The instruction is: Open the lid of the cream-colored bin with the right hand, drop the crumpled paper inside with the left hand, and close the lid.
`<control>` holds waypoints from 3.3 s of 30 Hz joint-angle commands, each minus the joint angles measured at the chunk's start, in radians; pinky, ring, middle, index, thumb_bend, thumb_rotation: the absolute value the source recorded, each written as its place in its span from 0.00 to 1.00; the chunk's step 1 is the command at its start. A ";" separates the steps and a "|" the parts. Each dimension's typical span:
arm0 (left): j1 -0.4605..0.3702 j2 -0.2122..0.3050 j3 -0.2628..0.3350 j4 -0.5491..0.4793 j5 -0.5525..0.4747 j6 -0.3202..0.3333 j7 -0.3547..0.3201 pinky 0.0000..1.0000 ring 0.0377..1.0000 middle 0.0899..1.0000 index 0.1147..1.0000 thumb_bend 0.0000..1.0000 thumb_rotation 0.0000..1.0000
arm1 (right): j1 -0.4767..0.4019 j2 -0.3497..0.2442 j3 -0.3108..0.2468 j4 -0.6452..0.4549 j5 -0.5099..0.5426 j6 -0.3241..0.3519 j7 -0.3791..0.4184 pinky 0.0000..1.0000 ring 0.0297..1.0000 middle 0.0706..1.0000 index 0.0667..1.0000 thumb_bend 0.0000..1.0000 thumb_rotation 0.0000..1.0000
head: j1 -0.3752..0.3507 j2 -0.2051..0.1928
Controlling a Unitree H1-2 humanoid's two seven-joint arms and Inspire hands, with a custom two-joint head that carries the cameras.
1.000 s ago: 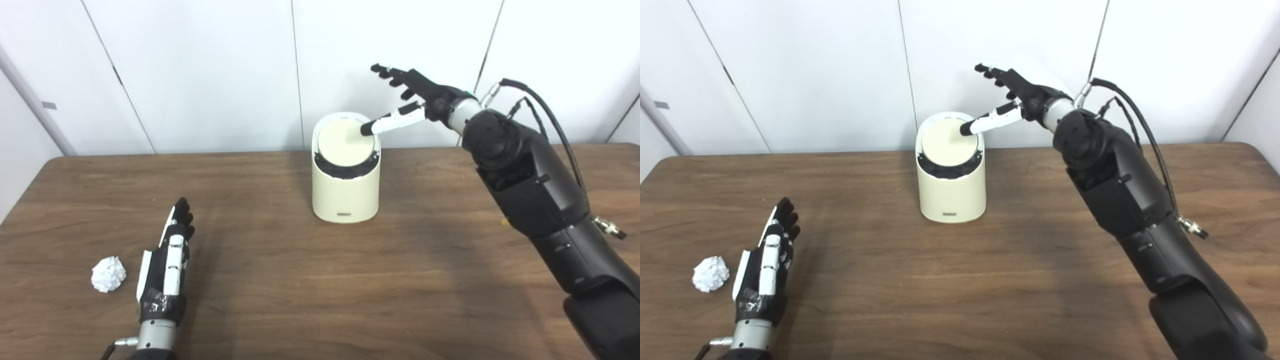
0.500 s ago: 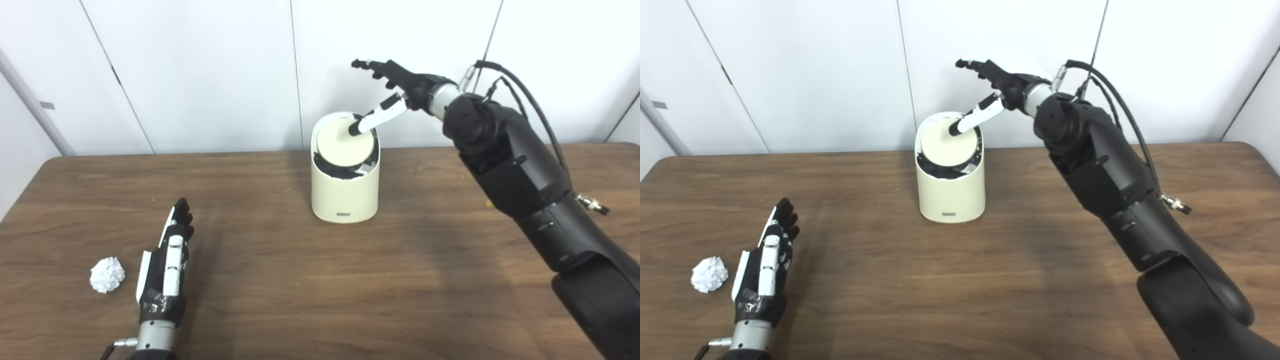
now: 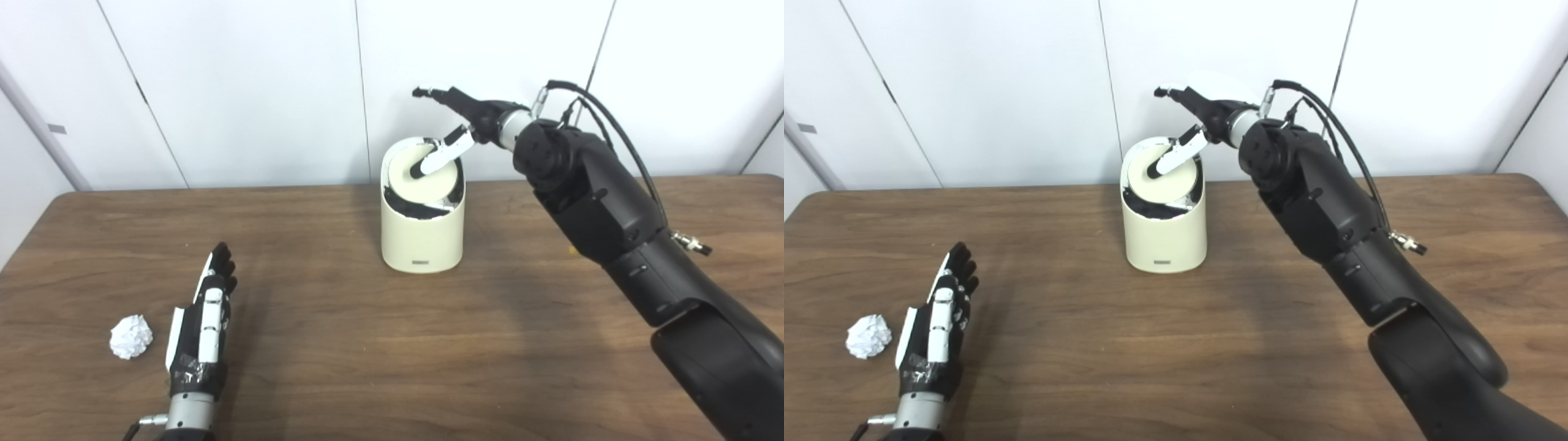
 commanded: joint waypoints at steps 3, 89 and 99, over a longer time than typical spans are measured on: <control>0.050 -0.041 -0.019 0.070 -0.016 -0.004 -0.002 1.00 1.00 1.00 1.00 0.30 0.95 | -0.070 0.001 0.005 -0.004 -0.024 -0.042 -0.021 0.90 0.92 0.92 0.92 0.91 0.41 | 0.000 0.001; 0.047 -0.039 -0.007 0.077 -0.009 -0.015 0.013 1.00 1.00 0.99 0.98 0.36 0.90 | 0.027 -0.034 -0.006 -0.046 -0.034 -0.101 -0.023 1.00 0.96 0.94 0.92 0.88 0.43 | 0.013 0.033; 0.047 -0.044 -0.013 0.076 0.009 -0.005 0.020 1.00 1.00 0.99 0.98 0.38 0.90 | 0.013 -0.044 -0.058 -0.097 -0.012 -0.096 -0.018 0.89 0.94 0.94 0.92 0.88 0.46 | 0.012 0.029</control>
